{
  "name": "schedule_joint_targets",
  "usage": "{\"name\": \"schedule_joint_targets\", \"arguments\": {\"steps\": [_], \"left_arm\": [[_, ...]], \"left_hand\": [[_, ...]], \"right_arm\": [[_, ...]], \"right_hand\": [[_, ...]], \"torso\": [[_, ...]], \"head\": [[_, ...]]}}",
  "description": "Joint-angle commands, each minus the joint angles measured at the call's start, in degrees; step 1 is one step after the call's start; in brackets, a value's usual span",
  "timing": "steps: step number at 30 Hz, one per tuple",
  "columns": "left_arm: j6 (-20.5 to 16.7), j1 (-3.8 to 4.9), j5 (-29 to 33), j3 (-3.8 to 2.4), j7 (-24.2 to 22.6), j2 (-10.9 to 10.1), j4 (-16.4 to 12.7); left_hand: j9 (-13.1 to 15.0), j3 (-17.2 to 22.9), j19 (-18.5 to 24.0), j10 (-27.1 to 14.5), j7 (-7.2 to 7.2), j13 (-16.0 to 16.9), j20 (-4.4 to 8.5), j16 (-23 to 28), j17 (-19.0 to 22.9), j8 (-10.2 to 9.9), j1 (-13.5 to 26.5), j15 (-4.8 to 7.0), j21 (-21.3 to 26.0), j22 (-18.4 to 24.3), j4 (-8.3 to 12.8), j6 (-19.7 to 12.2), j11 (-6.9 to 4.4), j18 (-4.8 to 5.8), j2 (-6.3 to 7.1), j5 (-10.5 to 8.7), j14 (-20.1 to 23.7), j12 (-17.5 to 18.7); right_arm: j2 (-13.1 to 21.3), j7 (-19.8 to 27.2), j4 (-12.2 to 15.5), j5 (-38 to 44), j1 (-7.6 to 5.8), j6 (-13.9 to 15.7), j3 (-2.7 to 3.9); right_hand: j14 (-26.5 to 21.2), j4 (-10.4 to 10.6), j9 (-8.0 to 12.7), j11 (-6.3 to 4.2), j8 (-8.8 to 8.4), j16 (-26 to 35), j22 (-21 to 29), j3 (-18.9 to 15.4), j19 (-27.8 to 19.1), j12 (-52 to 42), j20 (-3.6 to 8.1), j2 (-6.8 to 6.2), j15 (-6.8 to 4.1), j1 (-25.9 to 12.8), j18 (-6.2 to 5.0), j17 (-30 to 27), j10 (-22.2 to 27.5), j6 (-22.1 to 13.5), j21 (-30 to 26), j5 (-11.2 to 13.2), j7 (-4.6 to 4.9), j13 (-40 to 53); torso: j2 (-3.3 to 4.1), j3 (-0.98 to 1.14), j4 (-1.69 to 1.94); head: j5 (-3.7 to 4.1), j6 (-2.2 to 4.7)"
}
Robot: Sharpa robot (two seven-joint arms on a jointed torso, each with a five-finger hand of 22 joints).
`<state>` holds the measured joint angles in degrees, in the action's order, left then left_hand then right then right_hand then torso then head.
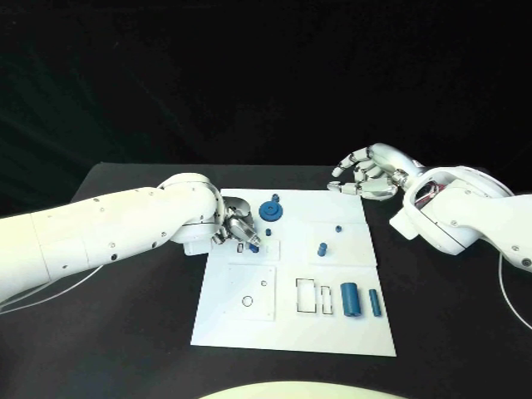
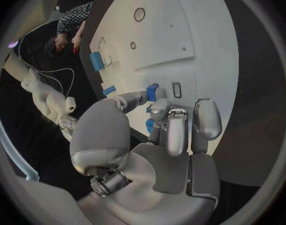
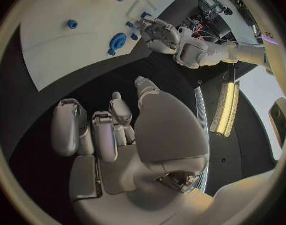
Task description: Assemble the parts on the task board
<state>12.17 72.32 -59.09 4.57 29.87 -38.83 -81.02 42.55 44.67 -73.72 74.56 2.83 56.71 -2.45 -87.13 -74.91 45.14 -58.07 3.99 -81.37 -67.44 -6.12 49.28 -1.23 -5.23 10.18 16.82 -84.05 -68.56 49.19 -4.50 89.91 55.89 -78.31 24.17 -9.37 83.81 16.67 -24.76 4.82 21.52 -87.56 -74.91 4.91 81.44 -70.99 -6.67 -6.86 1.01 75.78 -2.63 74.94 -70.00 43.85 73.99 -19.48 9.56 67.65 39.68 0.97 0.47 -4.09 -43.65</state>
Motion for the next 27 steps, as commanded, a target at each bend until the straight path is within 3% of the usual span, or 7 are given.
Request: {"name": "schedule_joint_targets", "arguments": {"steps": [1, 6, 15, 27], "left_arm": [[0.5, -0.22, 0.4, 0.17, -0.1, 0.3, -0.1], [0.7, -0.22, 0.5, 0.18, -0.1, 0.3, 0.0], [0.7, -0.22, 0.4, 0.19, -0.1, 0.2, 0.1], [0.5, -0.22, 0.2, 0.19, -0.2, 0.2, 0.4]], "left_hand": [[0.0, 0.9, -0.3, 0.4, -0.35, 0.2, -0.01, -0.2, -9.5, -0.4, 0.5, 0.48, 0.1, 0.0, 1.6, 0.5, -0.21, 0.51, -0.13, -0.4, -4.4, -0.2], [0.0, -3.7, -0.5, 0.3, -0.45, 0.5, 0.08, -0.2, -9.6, -1.0, 1.8, 0.56, 0.3, 0.0, -0.7, 1.2, -0.28, 0.52, 0.37, -0.6, -4.4, -0.3], [-0.1, -8.8, -0.6, 0.4, -0.38, 0.9, 0.09, -0.2, -9.7, -1.7, 2.3, 0.52, 0.5, 0.0, -3.7, 1.8, -0.22, 0.55, 0.1, -0.73, -4.4, -0.3], [-0.1, -10.6, -0.7, 0.4, -0.38, 1.1, 0.09, -0.3, -9.8, -1.9, 2.2, 0.53, 0.5, -0.1, -5.0, 2.0, -0.22, 0.55, -0.28, -0.77, -4.5, -0.4]], "right_arm": [[0.0, 0.7, 0.1, 0.4, 0.04, -0.6, 0.01], [0.1, 0.8, 0.2, 0.4, 0.04, -0.6, 0.01], [0.2, 0.7, 0.1, 0.4, 0.04, -0.5, 0.01], [0.2, 0.7, 0.1, 0.4, 0.05, -0.5, 0.01]], "right_hand": [[4.8, -0.1, 0.1, 0.07, 0.27, 0.2, -5.4, 0.0, -0.1, 0.2, 0.01, 0.22, -0.36, 0.0, -1.09, 10.0, 0.3, -0.5, -0.3, 0.7, 0.07, 0.0], [4.8, 0.0, 0.2, 0.09, 0.4, 0.2, -5.4, -0.2, -0.1, 0.2, 0.01, 0.21, -0.36, -0.3, -1.1, 10.0, 0.3, -0.6, -0.4, 1.5, 0.07, -0.1], [4.8, 0.1, 0.3, 0.09, 0.46, 0.2, -5.4, -0.3, -0.1, 0.2, 0.01, 0.36, -0.35, -0.5, -1.09, 10.0, 0.2, -0.6, -0.4, 1.8, 0.08, -0.1], [4.8, 0.1, 0.3, 0.1, 0.49, 0.2, -5.3, -0.3, -0.1, 0.2, 0.01, 0.44, -0.35, -0.7, -1.11, 9.9, 0.2, -0.6, -0.5, 1.8, 0.08, -0.1]], "torso": [[-0.03, -0.04, 0.03], [-0.03, -0.05, 0.08], [-0.05, -0.07, 0.06], [-0.02, -0.04, 0.06]], "head": [[0.06, -0.09], [0.1, -0.07], [0.1, -0.06], [0.04, 0.02]]}}
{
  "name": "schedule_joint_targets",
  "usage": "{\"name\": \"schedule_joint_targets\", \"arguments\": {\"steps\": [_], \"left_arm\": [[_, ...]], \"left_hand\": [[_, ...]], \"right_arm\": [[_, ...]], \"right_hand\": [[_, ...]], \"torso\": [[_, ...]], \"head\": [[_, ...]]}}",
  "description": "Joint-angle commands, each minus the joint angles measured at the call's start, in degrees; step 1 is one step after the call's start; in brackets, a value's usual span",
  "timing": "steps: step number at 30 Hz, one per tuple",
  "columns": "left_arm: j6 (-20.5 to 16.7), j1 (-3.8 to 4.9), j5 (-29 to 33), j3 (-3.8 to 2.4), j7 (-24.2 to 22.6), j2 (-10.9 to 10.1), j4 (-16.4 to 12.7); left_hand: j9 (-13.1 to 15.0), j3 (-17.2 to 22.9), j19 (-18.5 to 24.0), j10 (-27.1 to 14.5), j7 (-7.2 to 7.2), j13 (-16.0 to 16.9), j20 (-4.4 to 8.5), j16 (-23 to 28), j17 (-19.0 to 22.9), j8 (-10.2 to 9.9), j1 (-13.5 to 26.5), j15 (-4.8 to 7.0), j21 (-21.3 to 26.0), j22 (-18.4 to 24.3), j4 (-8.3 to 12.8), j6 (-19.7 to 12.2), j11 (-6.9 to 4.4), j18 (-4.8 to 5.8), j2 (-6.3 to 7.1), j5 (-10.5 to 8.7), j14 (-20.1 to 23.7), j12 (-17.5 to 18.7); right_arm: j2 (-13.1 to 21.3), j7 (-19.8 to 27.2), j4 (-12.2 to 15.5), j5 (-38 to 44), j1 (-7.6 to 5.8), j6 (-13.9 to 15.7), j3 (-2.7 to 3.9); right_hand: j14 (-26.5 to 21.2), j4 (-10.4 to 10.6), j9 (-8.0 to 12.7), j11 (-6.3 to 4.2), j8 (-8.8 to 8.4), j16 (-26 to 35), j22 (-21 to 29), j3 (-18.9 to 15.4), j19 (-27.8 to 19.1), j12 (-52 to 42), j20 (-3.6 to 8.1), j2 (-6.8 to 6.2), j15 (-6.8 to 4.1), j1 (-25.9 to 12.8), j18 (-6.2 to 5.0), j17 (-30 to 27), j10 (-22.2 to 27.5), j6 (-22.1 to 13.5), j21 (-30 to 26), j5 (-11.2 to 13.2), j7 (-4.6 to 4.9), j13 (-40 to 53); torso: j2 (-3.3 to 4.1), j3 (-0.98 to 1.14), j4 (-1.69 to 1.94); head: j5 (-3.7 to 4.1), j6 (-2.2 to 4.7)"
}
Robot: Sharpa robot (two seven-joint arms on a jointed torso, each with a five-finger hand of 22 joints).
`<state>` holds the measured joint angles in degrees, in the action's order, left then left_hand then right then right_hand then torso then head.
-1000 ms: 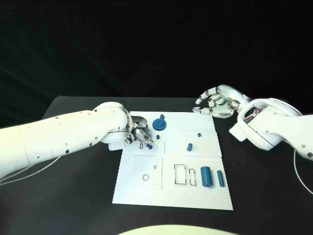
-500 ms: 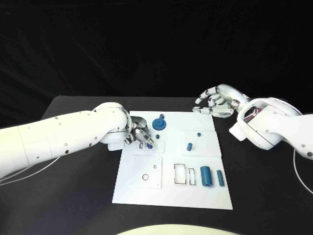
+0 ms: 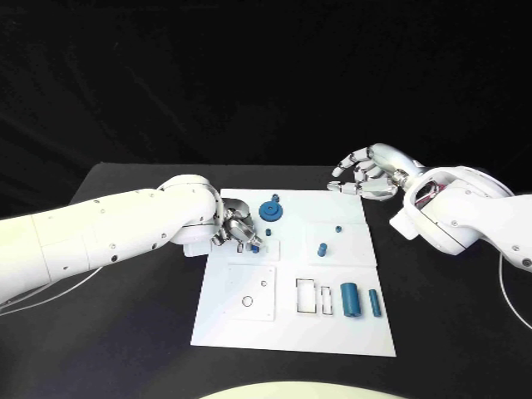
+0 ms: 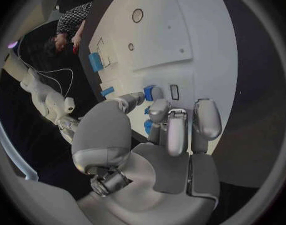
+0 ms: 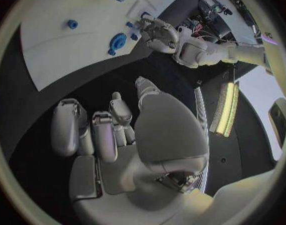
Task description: Assemble the parts on the task board
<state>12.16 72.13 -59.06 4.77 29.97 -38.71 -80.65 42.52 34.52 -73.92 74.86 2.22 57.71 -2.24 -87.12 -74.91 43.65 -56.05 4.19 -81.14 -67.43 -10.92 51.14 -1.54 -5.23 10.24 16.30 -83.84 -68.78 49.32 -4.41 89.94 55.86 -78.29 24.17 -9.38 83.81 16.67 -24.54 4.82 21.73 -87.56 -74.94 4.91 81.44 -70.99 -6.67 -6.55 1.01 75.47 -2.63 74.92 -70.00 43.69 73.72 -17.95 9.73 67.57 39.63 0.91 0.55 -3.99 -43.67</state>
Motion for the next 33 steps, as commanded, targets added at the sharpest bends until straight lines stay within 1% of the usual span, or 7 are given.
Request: {"name": "schedule_joint_targets", "arguments": {"steps": [1, 13, 15, 17, 20, 26, 33], "left_arm": [[0.4, -0.02, 0.1, -0.01, -0.3, 0.1, 0.1], [0.3, -0.01, -0.5, -0.19, -0.4, -0.5, -0.1], [0.2, -0.01, -0.5, -0.34, -0.4, -0.7, -0.4], [0.0, 0.01, -0.6, -0.48, -0.3, -1.0, -0.8], [0.0, 0.03, -0.6, -0.77, -0.3, -1.3, -1.2], [0.2, 0.08, 0.4, -1.83, -0.2, -2.1, -2.3], [0.5, 0.62, 3.2, -4.03, -0.1, -3.6, -3.7]], "left_hand": [[0.0, -0.9, -0.5, 0.1, 0.24, 0.1, -0.12, -0.3, -9.8, -0.4, 0.2, 0.33, 0.3, -0.1, -0.5, 0.1, 0.09, 0.56, -0.34, -0.27, -4.7, -0.2], [0.3, -8.4, -0.7, 0.3, 0.24, 0.6, -0.13, -0.4, -10.1, -0.9, -0.3, 0.32, 0.4, -0.3, -5.4, 0.5, 0.11, 0.58, 0.61, -1.48, -4.7, -0.3], [0.4, -9.6, -0.8, 0.3, 0.22, 0.7, -0.14, -0.4, -10.1, -1.0, -0.1, 0.32, 0.4, -0.5, -5.7, 0.6, 0.1, 0.61, 0.43, -3.12, -4.8, -0.4], [0.4, -11.1, -0.9, 0.4, 0.18, 0.8, -0.15, -0.4, -10.2, -1.2, 0.3, 0.34, 0.4, -0.5, -5.8, 0.7, 0.07, 0.61, -0.11, -6.18, -4.8, -0.4], [0.5, -12.0, -0.9, 0.4, 0.16, 1.0, -0.15, -0.5, -10.3, -1.2, 0.5, 0.35, 0.4, -0.6, -5.9, 0.7, 0.06, 0.62, -0.4, -7.47, -4.8, -0.5], [0.5, -12.5, -1.0, 0.3, 0.15, 0.8, -0.14, -0.4, -10.2, -1.3, 0.7, 0.35, 0.4, -0.7, -5.9, 0.7, 0.06, 0.63, -0.52, -8.09, -4.8, -0.4], [-0.3, -13.9, 0.5, -3.0, 1.56, -3.3, -0.59, 0.6, -8.4, -3.9, -2.2, -0.58, 1.3, 1.2, -5.7, -2.5, 1.24, 0.27, -1.07, -7.75, -4.2, 2.7]], "right_arm": [[0.0, 0.6, 0.1, 0.4, 0.04, -0.5, 0.01], [0.2, 0.7, 0.1, 0.4, 0.05, -0.4, 0.01], [0.2, 0.8, 0.1, 0.4, 0.06, -0.4, 0.01], [0.3, 0.8, 0.1, 0.4, 0.08, -0.4, 0.01], [0.3, 0.8, 0.1, 0.2, 0.11, -0.5, 0.01], [0.3, 0.9, -0.1, 0.1, 0.17, -0.5, 0.01], [0.2, 1.0, -0.2, -0.3, 0.22, -0.5, 0.01]], "right_hand": [[4.8, 0.1, 0.1, 0.1, 0.28, 0.2, -5.3, -0.3, -0.1, 0.2, 0.01, 0.17, -0.35, -0.4, -1.11, 9.9, 0.2, -0.4, -0.2, 0.2, -0.08, -0.1], [4.8, 0.1, 0.1, 0.1, 0.32, 0.2, -5.3, -0.4, -0.1, 0.2, 0.01, 0.23, -0.34, -0.6, -1.12, 9.9, 0.2, -0.5, -0.3, 0.3, -0.08, -0.1], [4.8, 0.1, 0.1, 0.1, 0.32, 0.2, -5.3, -0.4, -0.1, 0.2, 0.01, 0.23, -0.34, -0.6, -1.12, 9.9, 0.2, -0.5, -0.3, 0.3, -0.08, -0.1], [4.8, 0.1, 0.1, 0.1, 0.32, 0.2, -5.3, -0.4, -0.1, 0.2, 0.01, 0.23, -0.34, -0.6, -1.12, 9.9, 0.2, -0.5, -0.3, 0.3, -0.08, -0.1], [4.8, 0.1, 0.2, 0.11, 0.35, 0.3, -5.2, -0.4, -0.2, 0.2, 0.0, 0.26, -0.34, -0.8, -1.15, 9.9, 0.2, -0.5, -0.4, 0.3, -0.08, -0.1], [4.8, 0.1, 0.2, 0.11, 0.36, 0.3, -5.2, -0.5, -0.3, 0.2, 0.0, 0.28, -0.34, -0.9, -1.17, 9.9, 0.2, -0.5, -0.6, 0.3, -0.07, 0.0], [4.8, 0.1, 0.2, 0.11, 0.37, 0.3, -5.1, -0.5, -0.3, 0.2, 0.0, 0.33, -0.34, -0.9, -1.19, 9.8, 0.2, -0.5, -0.7, 0.3, -0.07, 0.0]], "torso": [[0.01, 0.02, -0.02], [0.0, -0.03, -0.07], [0.01, -0.03, -0.08], [-0.01, -0.04, -0.07], [-0.02, -0.03, -0.02], [-0.03, -0.02, 0.0], [-0.02, 0.01, -0.04]], "head": [[-0.07, 0.09], [0.02, 0.32], [0.04, 0.34], [0.07, 0.51], [0.24, 0.6], [0.17, 0.9], [0.19, 1.62]]}}
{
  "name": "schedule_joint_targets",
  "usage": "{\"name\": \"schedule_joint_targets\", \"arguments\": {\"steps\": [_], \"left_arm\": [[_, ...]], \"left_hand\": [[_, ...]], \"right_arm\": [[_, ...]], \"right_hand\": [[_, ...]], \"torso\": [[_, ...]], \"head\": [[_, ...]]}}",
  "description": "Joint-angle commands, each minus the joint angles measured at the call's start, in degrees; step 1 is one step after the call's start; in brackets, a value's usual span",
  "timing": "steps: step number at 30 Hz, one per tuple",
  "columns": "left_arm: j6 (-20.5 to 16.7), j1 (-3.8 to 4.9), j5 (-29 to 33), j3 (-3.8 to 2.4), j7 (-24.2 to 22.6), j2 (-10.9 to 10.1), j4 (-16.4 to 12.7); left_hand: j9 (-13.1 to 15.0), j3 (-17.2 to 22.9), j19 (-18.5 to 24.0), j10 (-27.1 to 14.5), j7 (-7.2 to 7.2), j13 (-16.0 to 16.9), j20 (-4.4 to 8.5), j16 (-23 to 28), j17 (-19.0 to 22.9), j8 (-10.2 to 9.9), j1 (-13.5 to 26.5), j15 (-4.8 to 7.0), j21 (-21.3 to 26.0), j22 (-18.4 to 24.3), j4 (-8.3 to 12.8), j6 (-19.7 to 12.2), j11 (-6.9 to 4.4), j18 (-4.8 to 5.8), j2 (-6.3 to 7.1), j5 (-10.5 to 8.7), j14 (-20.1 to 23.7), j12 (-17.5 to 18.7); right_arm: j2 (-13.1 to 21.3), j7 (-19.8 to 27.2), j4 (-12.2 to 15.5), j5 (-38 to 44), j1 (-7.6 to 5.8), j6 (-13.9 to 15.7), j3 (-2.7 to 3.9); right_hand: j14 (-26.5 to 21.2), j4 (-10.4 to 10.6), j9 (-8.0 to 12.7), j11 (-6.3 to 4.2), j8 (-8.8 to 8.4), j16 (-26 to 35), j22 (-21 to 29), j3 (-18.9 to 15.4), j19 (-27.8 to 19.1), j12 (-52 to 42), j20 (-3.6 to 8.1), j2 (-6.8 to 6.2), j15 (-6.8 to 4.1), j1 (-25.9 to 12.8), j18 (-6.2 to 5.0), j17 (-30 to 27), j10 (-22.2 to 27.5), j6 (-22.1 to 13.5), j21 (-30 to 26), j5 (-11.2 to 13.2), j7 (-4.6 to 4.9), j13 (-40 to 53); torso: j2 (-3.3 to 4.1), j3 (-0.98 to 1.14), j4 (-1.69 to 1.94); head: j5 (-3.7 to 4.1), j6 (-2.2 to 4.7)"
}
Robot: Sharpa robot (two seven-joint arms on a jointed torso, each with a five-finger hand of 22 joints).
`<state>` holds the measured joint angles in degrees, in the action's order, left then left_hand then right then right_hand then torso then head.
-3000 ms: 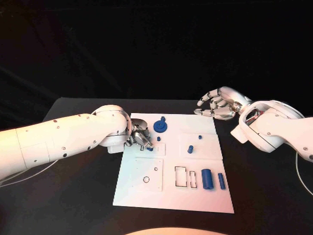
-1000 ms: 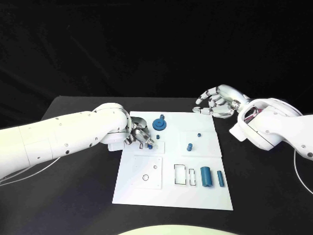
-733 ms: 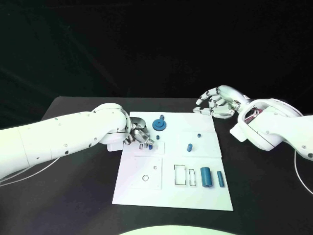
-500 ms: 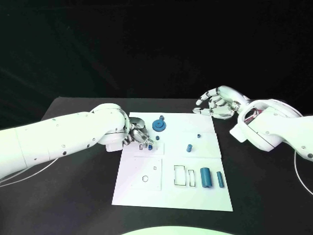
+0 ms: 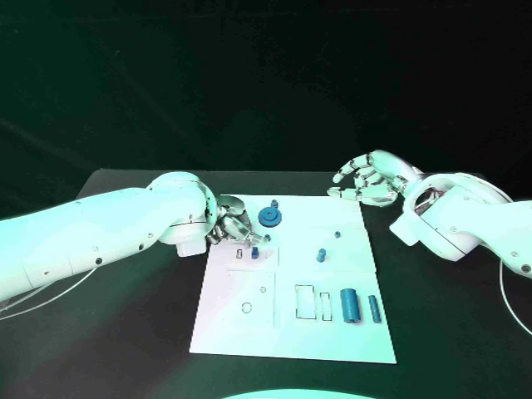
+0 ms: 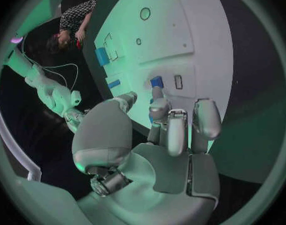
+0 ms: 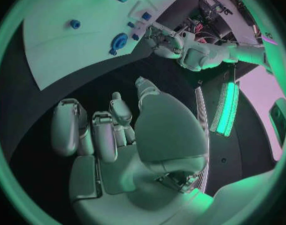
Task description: Assemble the parts on the task board
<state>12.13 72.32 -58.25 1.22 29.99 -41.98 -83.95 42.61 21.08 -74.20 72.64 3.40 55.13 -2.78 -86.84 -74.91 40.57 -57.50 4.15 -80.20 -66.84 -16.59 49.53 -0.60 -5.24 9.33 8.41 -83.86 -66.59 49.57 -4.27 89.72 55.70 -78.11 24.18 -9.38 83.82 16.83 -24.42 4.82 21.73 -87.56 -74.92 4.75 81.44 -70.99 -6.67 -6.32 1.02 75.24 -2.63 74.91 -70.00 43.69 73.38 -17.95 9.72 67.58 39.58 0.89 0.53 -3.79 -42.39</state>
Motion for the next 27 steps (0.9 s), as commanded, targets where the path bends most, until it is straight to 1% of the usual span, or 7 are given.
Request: {"name": "schedule_joint_targets", "arguments": {"steps": [1, 3, 8, 10, 16, 19, 27], "left_arm": [[0.7, 0.72, 2.2, -0.74, -0.1, -0.5, -0.3], [0.8, 1.46, 1.5, -1.16, 0.0, -0.7, 0.2], [1.0, 3.15, -0.4, -1.62, 0.0, -0.3, 3.0], [0.9, 3.57, -1.1, -1.7, 0.0, 0.3, 4.6], [0.9, 4.01, -2.8, -1.78, -0.1, 2.0, 8.8], [1.4, 4.1, -3.1, -1.8, -0.2, 3.0, 11.0], [3.0, 4.04, -2.6, -1.64, -0.2, 5.7, 15.2]], "left_hand": [[-0.6, -0.7, 1.0, -1.2, 0.65, -1.1, -0.19, 0.4, -8.2, -1.4, -1.1, -0.75, 0.6, 0.9, 0.0, -1.3, 0.54, 0.23, -0.25, 0.19, -4.1, 0.8], [-1.2, -1.4, 1.9, -2.4, 1.45, -2.2, -0.65, 0.8, -7.5, -3.0, -2.3, -1.38, 1.2, 2.0, 0.0, -2.6, 1.25, 0.0, -0.42, 0.28, -3.9, 1.5], [-2.5, -2.6, 3.2, -4.5, 2.72, -4.4, -1.52, 1.4, -6.3, -5.9, -3.7, -2.39, 2.1, 3.6, -0.1, -4.4, 2.4, -0.34, -1.08, 0.4, -3.4, 2.9], [-2.9, -2.9, 3.4, -5.2, 2.97, -5.1, -1.71, 1.5, -6.2, -6.4, -4.1, -2.6, 2.2, 3.8, 0.0, -4.7, 2.61, -0.39, -1.16, 0.45, -3.3, 3.4], [-3.6, -3.3, 3.8, -6.4, 3.42, -6.6, -2.09, 1.8, -5.5, -7.5, -5.2, -2.98, 2.5, 4.2, 0.0, -5.1, 3.03, -0.5, -1.29, 0.78, -3.0, 4.4], [-3.7, -3.3, 3.6, -6.2, 3.41, -6.2, -2.13, 1.8, -5.6, -7.6, -5.4, -3.01, 2.4, 4.0, 0.0, -4.9, 3.05, -0.46, -1.39, 0.82, -3.0, 4.1], [-3.7, -3.3, 3.3, -6.0, 3.38, -6.0, -2.19, 1.6, -5.9, -7.5, -5.5, -3.02, 2.3, 3.6, -0.1, -4.6, 3.03, -0.39, -1.65, 0.84, -3.1, 3.9]], "right_arm": [[0.0, 0.8, 0.0, -0.2, 0.05, -0.5, 0.01], [-0.1, 0.8, -0.1, -0.2, 0.06, -0.5, 0.01], [-0.1, 0.8, -0.3, -0.3, 0.07, -0.6, 0.01], [-0.1, 0.8, -0.4, -0.3, 0.07, -0.5, 0.01], [-0.1, 0.5, -0.4, -0.1, 0.07, -0.5, 0.01], [-0.1, 0.5, -0.4, -0.1, 0.07, -0.6, 0.01], [-0.1, 0.6, -0.2, -0.2, 0.07, -0.9, 0.01]], "right_hand": [[4.8, -0.1, 0.1, 0.11, 0.38, 0.3, -5.1, -0.3, -0.3, 0.2, 0.0, 0.1, -0.34, -0.7, -1.19, 9.9, 0.2, -0.5, -0.3, 0.3, -0.07, 0.0], [4.8, -0.1, 0.1, 0.11, 0.38, 0.3, -5.1, -0.3, -0.3, 0.2, 0.0, 0.1, -0.34, -0.7, -1.19, 9.9, 0.2, -0.5, -0.3, 0.3, -0.07, 0.0], [4.8, -0.1, 0.1, 0.11, 0.41, 0.3, -5.1, -0.3, -0.3, 0.2, 0.0, 0.19, -0.34, -0.7, -1.21, 9.8, 0.2, -0.5, -0.4, 0.1, -0.07, -0.1], [4.8, -0.1, 0.1, 0.11, 0.42, 0.3, -5.1, -0.3, -0.3, 0.2, 0.0, 0.21, -0.34, -0.7, -1.2, 9.8, 0.2, -0.5, -0.4, 0.0, -0.08, -0.1], [4.7, -0.2, 0.2, 0.09, 0.48, 0.4, -5.0, -0.3, -0.4, 0.2, 0.0, 0.29, -0.35, -0.6, -1.25, 9.7, 0.3, -0.5, -0.6, -0.3, -0.08, -0.1], [4.7, -0.2, 0.2, 0.09, 0.5, 0.4, -4.9, -0.2, -0.5, 0.2, 0.0, 0.31, -0.35, -0.5, -1.27, 9.7, 0.3, -0.5, -0.7, -0.4, -0.09, -0.2], [4.7, -0.3, 0.2, 0.08, 0.53, 0.4, -4.9, -0.2, -0.5, 0.3, 0.0, 0.37, -0.36, -0.4, -1.28, 9.7, 0.3, -0.6, -0.8, -0.6, -0.09, -0.2]], "torso": [[-0.01, 0.04, 0.0], [-0.08, 0.07, 0.08], [-0.15, 0.19, 0.09], [-0.08, 0.12, 0.02], [0.1, 0.11, -0.13], [0.05, 0.16, -0.04], [0.29, 0.0, -0.01]], "head": [[-0.01, 0.35], [-0.08, 0.45], [-0.31, 0.58], [-0.42, 0.7], [-0.92, 0.79], [-0.75, 0.68], [-0.57, 0.64]]}}
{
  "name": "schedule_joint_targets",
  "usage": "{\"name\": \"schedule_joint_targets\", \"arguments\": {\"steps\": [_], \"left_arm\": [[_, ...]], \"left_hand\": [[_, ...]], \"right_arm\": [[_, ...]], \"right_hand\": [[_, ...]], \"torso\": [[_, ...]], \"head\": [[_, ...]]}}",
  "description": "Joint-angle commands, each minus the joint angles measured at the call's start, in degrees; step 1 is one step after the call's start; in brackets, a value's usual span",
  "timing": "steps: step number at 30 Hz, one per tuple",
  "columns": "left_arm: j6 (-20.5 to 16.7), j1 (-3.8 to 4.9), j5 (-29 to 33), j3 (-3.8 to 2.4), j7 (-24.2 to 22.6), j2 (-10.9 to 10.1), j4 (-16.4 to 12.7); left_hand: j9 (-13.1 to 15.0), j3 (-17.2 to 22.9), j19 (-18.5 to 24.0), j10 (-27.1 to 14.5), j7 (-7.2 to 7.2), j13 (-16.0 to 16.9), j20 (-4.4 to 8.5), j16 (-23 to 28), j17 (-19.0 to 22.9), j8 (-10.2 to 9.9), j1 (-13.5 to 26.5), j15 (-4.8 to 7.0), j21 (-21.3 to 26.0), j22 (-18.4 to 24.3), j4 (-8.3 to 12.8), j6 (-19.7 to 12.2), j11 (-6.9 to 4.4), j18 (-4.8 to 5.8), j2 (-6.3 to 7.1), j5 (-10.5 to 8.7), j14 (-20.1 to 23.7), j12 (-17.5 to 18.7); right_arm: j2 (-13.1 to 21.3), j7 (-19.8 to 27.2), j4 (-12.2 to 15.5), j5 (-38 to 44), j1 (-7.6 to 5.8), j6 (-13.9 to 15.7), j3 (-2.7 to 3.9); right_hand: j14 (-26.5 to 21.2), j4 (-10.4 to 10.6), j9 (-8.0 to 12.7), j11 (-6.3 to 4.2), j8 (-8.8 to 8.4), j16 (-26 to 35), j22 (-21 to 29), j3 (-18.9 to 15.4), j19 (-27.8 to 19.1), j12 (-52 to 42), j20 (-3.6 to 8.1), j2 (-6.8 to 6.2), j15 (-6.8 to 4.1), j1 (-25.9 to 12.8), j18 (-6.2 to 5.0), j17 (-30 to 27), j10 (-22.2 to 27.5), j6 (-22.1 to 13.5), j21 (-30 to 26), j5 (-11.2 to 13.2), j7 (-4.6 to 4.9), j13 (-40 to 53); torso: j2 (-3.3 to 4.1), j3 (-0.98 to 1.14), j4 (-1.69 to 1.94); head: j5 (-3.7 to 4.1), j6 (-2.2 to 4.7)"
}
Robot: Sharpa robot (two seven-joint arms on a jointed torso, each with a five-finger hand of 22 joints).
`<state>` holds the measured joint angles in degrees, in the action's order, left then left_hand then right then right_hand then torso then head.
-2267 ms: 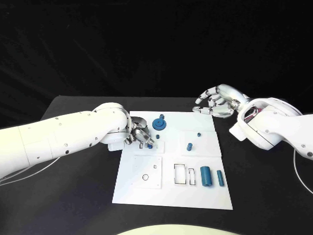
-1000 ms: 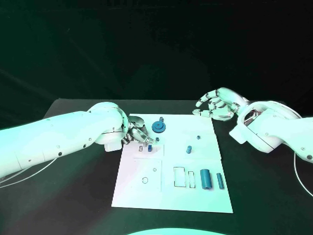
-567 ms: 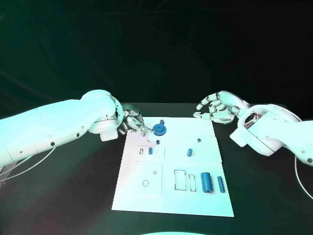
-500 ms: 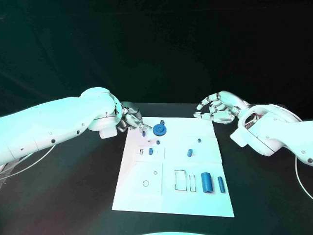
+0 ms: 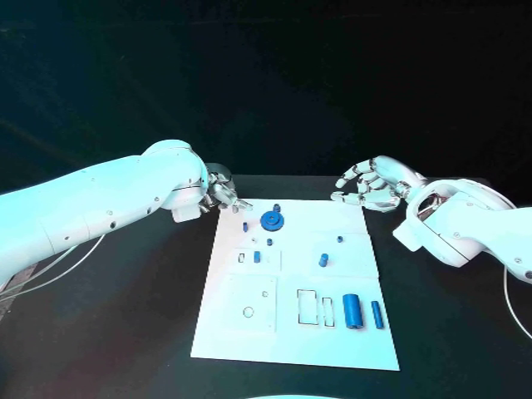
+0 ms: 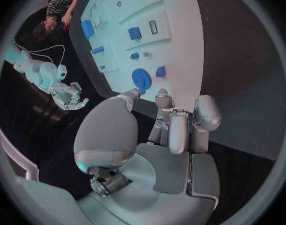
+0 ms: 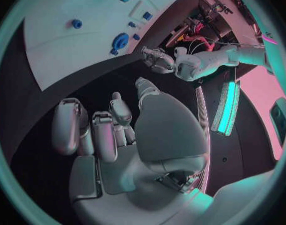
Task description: Assemble the parts on the task board
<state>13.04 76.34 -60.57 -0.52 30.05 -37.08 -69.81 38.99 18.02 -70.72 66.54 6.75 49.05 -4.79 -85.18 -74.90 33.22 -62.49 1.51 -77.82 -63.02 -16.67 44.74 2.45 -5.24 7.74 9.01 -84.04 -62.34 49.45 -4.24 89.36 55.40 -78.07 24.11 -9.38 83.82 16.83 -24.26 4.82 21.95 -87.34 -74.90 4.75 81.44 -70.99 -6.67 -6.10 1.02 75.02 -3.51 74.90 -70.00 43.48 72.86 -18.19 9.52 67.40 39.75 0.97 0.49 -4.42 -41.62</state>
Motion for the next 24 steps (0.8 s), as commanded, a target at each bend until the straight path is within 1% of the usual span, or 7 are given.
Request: {"name": "schedule_joint_targets", "arguments": {"steps": [1, 5, 11, 12, 15, 19, 24], "left_arm": [[2.2, 0.0, -0.2, 0.16, -0.3, 1.1, 1.5], [2.9, -0.32, 0.3, 0.45, -0.3, 2.5, 3.7], [3.7, -0.9, 1.2, 0.65, -0.4, 4.4, 6.3], [3.8, -0.98, 1.4, 0.67, -0.4, 4.6, 6.5], [4.2, -1.2, 1.8, 0.72, -0.4, 5.2, 7.1], [4.7, -1.34, 1.9, 0.91, -0.4, 5.6, 7.7], [5.1, -1.5, 1.5, 1.14, -0.3, 5.7, 8.3]], "left_hand": [[-0.1, -0.3, -0.1, 0.1, 0.03, 0.1, -0.18, 0.0, -5.9, -0.2, -0.5, -0.37, -0.1, -0.2, 0.0, 0.2, -0.03, -0.39, -0.06, 0.25, -3.0, -0.4], [-0.2, -0.3, -0.3, 0.2, 0.0, 0.2, -0.21, -0.1, -6.0, -0.2, -0.6, -0.37, -0.2, -0.4, 0.0, 0.4, -0.05, -0.35, -0.26, 0.25, -3.0, -0.5], [-0.2, -0.3, -0.3, 0.2, -0.02, 0.2, -0.22, -0.1, -6.0, -0.2, -0.6, -0.36, -0.2, -0.4, 0.0, 0.5, -0.06, -0.36, -0.36, 0.24, -3.0, -0.6], [-0.2, -0.3, -0.3, 0.2, -0.02, 0.2, -0.22, -0.1, -6.0, -0.2, -0.6, -0.36, -0.2, -0.4, 0.0, 0.5, -0.06, -0.36, -0.36, 0.24, -3.0, -0.6], [-0.2, -0.3, -0.3, 0.3, -0.03, 0.3, -0.23, -0.2, -6.0, -0.2, -0.6, -0.36, -0.2, -0.4, -0.1, 0.6, -0.08, -0.36, -0.46, 0.2, -3.0, -0.6], [-0.2, -0.3, -0.4, 0.4, -0.05, 0.4, -0.24, -0.2, -6.1, -0.2, -0.6, -0.35, -0.2, -0.5, -0.1, 0.7, -0.09, -0.35, -0.55, 0.16, -3.0, -0.7], [-0.2, -0.4, -0.3, 0.3, -0.07, 0.3, -0.25, -0.2, -6.0, -0.2, -0.5, -0.34, -0.2, -0.4, -0.1, 0.8, -0.1, -0.37, -0.71, 0.11, -3.0, -0.6]], "right_arm": [[0.0, 0.6, 0.1, 0.1, 0.03, -0.9, 0.01], [0.0, 0.8, 0.2, 0.1, 0.03, -1.0, 0.01], [0.0, 0.9, 0.2, 0.1, 0.03, -1.0, 0.01], [0.0, 0.9, 0.2, 0.1, 0.03, -1.0, 0.01], [-0.1, 0.9, 0.1, 0.1, 0.03, -1.0, 0.01], [-0.1, 0.9, 0.1, 0.1, 0.03, -1.0, 0.01], [0.0, 0.9, 0.1, 0.1, 0.03, -1.0, 0.01]], "right_hand": [[4.7, -0.3, 0.1, 0.08, 0.32, 0.2, -5.0, -0.1, -0.5, 0.3, 0.01, 0.19, -0.36, -0.1, -0.4, 9.7, 0.4, -0.4, -0.3, -0.5, 0.12, -0.1], [4.7, -0.3, 0.1, 0.08, 0.32, 0.2, -5.0, -0.1, -0.5, 0.3, 0.01, 0.19, -0.36, -0.1, -0.4, 9.7, 0.4, -0.4, -0.3, -0.5, 0.12, -0.1], [4.7, -0.3, 0.1, 0.08, 0.33, 0.2, -4.9, -0.1, -0.5, 0.3, 0.01, 0.21, -0.36, 0.0, -0.42, 9.7, 0.4, -0.4, -0.4, -0.6, 0.12, -0.1], [4.7, -0.3, 0.1, 0.08, 0.33, 0.2, -4.9, -0.1, -0.5, 0.3, 0.01, 0.21, -0.36, 0.0, -0.42, 9.7, 0.4, -0.4, -0.4, -0.6, 0.12, -0.1], [4.7, -0.3, 0.1, 0.08, 0.33, 0.2, -4.9, -0.1, -0.5, 0.3, 0.01, 0.21, -0.36, 0.0, -0.42, 9.7, 0.4, -0.4, -0.4, -0.6, 0.12, -0.1], [4.7, -0.3, 0.1, 0.08, 0.35, 0.2, -4.9, -0.1, -0.6, 0.4, 0.01, 0.23, -0.37, 0.0, -0.44, 9.6, 0.5, -0.4, -0.5, -0.7, 0.12, -0.2], [4.7, -0.3, 0.1, 0.08, 0.35, 0.2, -4.9, -0.1, -0.6, 0.4, 0.01, 0.23, -0.37, 0.0, -0.44, 9.6, 0.5, -0.4, -0.5, -0.7, 0.12, -0.2]], "torso": [[0.16, -0.09, 0.01], [0.17, -0.09, -0.05], [0.16, -0.2, -0.03], [0.14, -0.14, -0.03], [0.18, -0.2, -0.06], [0.11, -0.14, 0.01], [0.1, -0.17, 0.07]], "head": [[0.08, -0.12], [-0.03, -0.32], [0.09, -0.5], [0.14, -0.57], [0.15, -0.54], [0.04, -0.58], [-0.01, -0.55]]}}
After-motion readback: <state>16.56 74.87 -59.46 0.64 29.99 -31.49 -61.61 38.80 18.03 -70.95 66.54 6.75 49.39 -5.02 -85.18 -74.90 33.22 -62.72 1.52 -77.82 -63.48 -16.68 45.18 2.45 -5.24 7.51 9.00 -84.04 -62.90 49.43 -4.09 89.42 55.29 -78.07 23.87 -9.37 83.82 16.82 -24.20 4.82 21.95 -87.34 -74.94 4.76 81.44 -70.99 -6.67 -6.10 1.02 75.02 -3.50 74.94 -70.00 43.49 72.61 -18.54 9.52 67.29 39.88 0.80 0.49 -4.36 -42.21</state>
